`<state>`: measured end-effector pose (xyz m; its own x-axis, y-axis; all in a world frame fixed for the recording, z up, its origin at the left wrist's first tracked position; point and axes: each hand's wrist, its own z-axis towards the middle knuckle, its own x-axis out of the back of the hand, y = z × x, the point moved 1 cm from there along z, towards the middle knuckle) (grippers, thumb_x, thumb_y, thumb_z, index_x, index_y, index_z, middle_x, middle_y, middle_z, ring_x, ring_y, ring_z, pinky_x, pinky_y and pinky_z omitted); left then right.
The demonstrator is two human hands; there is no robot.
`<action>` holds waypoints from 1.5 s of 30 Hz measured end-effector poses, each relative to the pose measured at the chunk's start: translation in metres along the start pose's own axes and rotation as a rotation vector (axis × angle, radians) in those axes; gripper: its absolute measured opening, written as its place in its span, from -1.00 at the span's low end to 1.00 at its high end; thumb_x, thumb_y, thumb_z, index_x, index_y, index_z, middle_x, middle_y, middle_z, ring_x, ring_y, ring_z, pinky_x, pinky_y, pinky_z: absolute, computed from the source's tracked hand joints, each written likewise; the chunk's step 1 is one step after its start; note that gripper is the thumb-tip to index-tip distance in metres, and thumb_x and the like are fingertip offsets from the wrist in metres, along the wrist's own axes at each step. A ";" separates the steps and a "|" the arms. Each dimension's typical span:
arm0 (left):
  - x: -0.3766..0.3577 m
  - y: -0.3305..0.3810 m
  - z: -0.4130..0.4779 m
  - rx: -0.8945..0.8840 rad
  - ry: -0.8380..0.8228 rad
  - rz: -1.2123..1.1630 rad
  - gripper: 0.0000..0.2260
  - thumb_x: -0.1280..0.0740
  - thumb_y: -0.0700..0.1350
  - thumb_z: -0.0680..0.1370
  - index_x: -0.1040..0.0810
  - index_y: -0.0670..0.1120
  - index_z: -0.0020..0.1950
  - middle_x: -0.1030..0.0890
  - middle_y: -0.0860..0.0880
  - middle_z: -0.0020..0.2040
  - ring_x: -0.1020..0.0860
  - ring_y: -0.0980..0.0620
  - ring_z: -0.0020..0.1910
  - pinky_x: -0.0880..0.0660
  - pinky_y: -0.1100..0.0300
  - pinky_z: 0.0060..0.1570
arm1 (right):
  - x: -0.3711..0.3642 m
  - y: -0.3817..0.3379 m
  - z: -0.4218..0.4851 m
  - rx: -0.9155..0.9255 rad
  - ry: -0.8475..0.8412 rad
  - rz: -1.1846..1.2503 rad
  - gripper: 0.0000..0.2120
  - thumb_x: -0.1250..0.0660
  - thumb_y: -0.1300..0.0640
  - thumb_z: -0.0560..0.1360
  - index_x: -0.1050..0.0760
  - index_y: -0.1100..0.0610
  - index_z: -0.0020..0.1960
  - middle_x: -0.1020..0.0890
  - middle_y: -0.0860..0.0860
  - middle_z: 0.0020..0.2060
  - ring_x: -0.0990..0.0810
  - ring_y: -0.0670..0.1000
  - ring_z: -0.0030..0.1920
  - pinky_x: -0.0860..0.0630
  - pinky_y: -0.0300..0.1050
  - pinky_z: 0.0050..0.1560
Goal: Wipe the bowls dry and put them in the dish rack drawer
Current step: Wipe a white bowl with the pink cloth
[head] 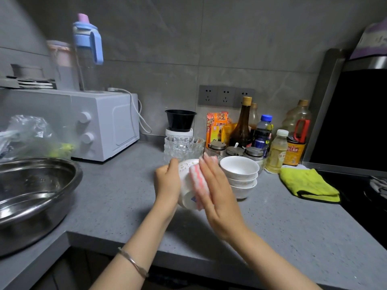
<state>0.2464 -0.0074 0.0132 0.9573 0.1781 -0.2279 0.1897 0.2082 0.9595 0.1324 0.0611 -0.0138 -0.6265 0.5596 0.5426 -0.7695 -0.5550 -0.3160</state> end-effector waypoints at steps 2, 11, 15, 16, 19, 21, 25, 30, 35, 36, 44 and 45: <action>0.001 -0.005 0.001 0.006 -0.041 0.014 -0.53 -0.23 -0.13 0.57 -0.38 -0.12 -0.57 -0.41 0.04 -0.54 -0.36 -0.01 -0.40 -0.32 0.13 -0.28 | -0.004 -0.003 -0.006 0.090 -0.003 -0.139 -0.49 0.02 -0.09 0.63 -0.16 0.10 0.52 -0.12 -0.01 0.53 0.00 0.01 0.54 0.02 -0.06 0.51; -0.004 -0.012 -0.009 0.058 -0.105 -0.070 -0.69 -0.26 -0.18 0.56 -0.50 -0.13 -0.39 -0.54 -0.04 -0.46 -0.51 -0.06 -0.36 -0.42 0.15 -0.30 | 0.007 0.001 0.019 -0.240 -0.010 0.221 -0.49 0.00 -0.21 0.56 -0.34 -0.05 0.43 -0.45 -0.16 0.32 -0.36 -0.25 0.32 -0.27 -0.27 0.32; -0.002 -0.010 -0.012 0.126 -0.065 -0.173 -0.73 -0.24 -0.17 0.56 -0.47 -0.14 -0.35 -0.51 0.04 -0.56 -0.49 0.09 -0.56 -0.39 0.32 -0.52 | 0.006 0.005 0.018 -0.420 0.041 0.562 -0.60 -0.10 -0.18 0.54 -0.50 -0.02 0.23 -0.62 -0.19 0.02 -0.56 -0.22 0.06 -0.44 -0.34 0.04; -0.002 -0.011 -0.013 0.146 -0.058 -0.207 -0.75 -0.24 -0.17 0.56 -0.48 -0.15 -0.32 -0.52 0.04 -0.55 -0.50 0.11 -0.57 -0.38 0.34 -0.55 | 0.007 0.005 0.017 -0.444 0.050 0.605 -0.63 -0.12 -0.16 0.54 -0.53 0.01 0.18 -0.63 -0.19 -0.07 -0.58 -0.23 -0.03 -0.46 -0.37 -0.06; 0.003 -0.018 -0.013 0.278 -0.078 -0.323 -0.84 -0.27 -0.09 0.53 -0.53 -0.13 -0.20 -0.60 -0.04 -0.38 -0.57 0.03 -0.47 -0.47 0.25 -0.43 | 0.011 0.006 0.016 -0.504 0.044 0.686 -0.69 -0.18 -0.15 0.55 -0.58 0.01 0.02 -0.64 -0.19 -0.25 -0.59 -0.24 -0.21 -0.47 -0.40 -0.23; 0.005 -0.023 -0.014 0.330 -0.128 -0.311 -0.82 -0.28 -0.03 0.53 -0.56 -0.11 -0.16 -0.63 -0.07 -0.30 -0.60 -0.03 -0.36 -0.49 0.16 -0.31 | 0.015 0.007 0.017 -0.545 0.025 0.738 -0.69 -0.18 -0.15 0.47 -0.61 -0.04 0.01 -0.69 -0.16 -0.18 -0.63 -0.21 -0.14 -0.51 -0.35 -0.15; 0.005 -0.013 -0.008 0.123 -0.252 -0.054 -0.71 -0.20 0.02 0.60 -0.54 -0.13 -0.17 -0.62 -0.04 -0.28 -0.57 0.05 -0.25 -0.46 0.23 -0.27 | 0.023 0.008 0.027 -0.564 0.036 0.679 -0.57 -0.20 -0.23 0.44 -0.64 0.07 -0.01 -0.68 -0.03 -0.25 -0.61 -0.14 -0.24 -0.49 -0.30 -0.25; 0.000 0.010 -0.008 -0.219 -0.384 0.189 -0.58 -0.19 0.01 0.62 -0.47 -0.13 -0.40 -0.54 0.00 -0.49 -0.53 0.05 -0.44 -0.39 0.26 -0.42 | 0.027 0.010 0.038 -0.417 -0.042 0.501 -0.52 -0.22 -0.15 0.52 -0.60 0.29 -0.10 -0.62 0.11 -0.33 -0.55 -0.10 -0.31 -0.43 -0.21 -0.28; -0.001 0.003 -0.008 -0.201 -0.330 0.088 -0.59 -0.22 -0.10 0.62 -0.45 -0.18 -0.43 -0.51 -0.02 -0.52 -0.50 0.05 -0.50 -0.36 0.27 -0.46 | 0.019 0.005 0.027 -0.363 0.039 0.418 -0.53 -0.14 -0.20 0.54 -0.61 0.15 0.01 -0.65 0.00 -0.22 -0.59 -0.11 -0.20 -0.49 -0.14 -0.20; -0.001 0.001 -0.007 -0.148 -0.290 0.040 -0.59 -0.22 -0.11 0.61 -0.42 -0.15 -0.44 -0.49 0.02 -0.55 -0.47 0.09 -0.55 -0.34 0.31 -0.51 | 0.017 0.005 0.022 -0.312 0.052 0.381 -0.55 -0.10 -0.18 0.56 -0.59 0.10 0.11 -0.65 -0.03 -0.10 -0.59 -0.12 -0.09 -0.51 -0.13 -0.09; -0.002 -0.010 -0.003 0.061 -0.190 -0.155 -0.60 -0.19 -0.13 0.63 -0.44 -0.12 -0.43 -0.50 0.05 -0.55 -0.48 0.06 -0.46 -0.43 0.20 -0.32 | -0.005 -0.001 0.001 0.225 -0.006 -0.209 -0.56 0.02 -0.04 0.64 -0.33 0.07 0.44 -0.28 0.03 0.47 -0.15 0.06 0.50 -0.05 0.04 0.49; -0.003 -0.010 -0.005 0.081 -0.217 -0.187 -0.62 -0.18 -0.15 0.63 -0.46 -0.13 -0.40 -0.52 0.05 -0.53 -0.51 0.08 -0.46 -0.45 0.22 -0.32 | -0.003 -0.001 0.006 0.228 -0.002 -0.216 -0.57 0.01 -0.04 0.64 -0.38 0.08 0.42 -0.33 0.03 0.44 -0.20 0.05 0.48 -0.09 0.03 0.48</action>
<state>0.2401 -0.0050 0.0038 0.9266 -0.0679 -0.3699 0.3759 0.1389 0.9162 0.1359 0.0561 -0.0110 -0.4515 0.6786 0.5794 -0.8368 -0.5475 -0.0109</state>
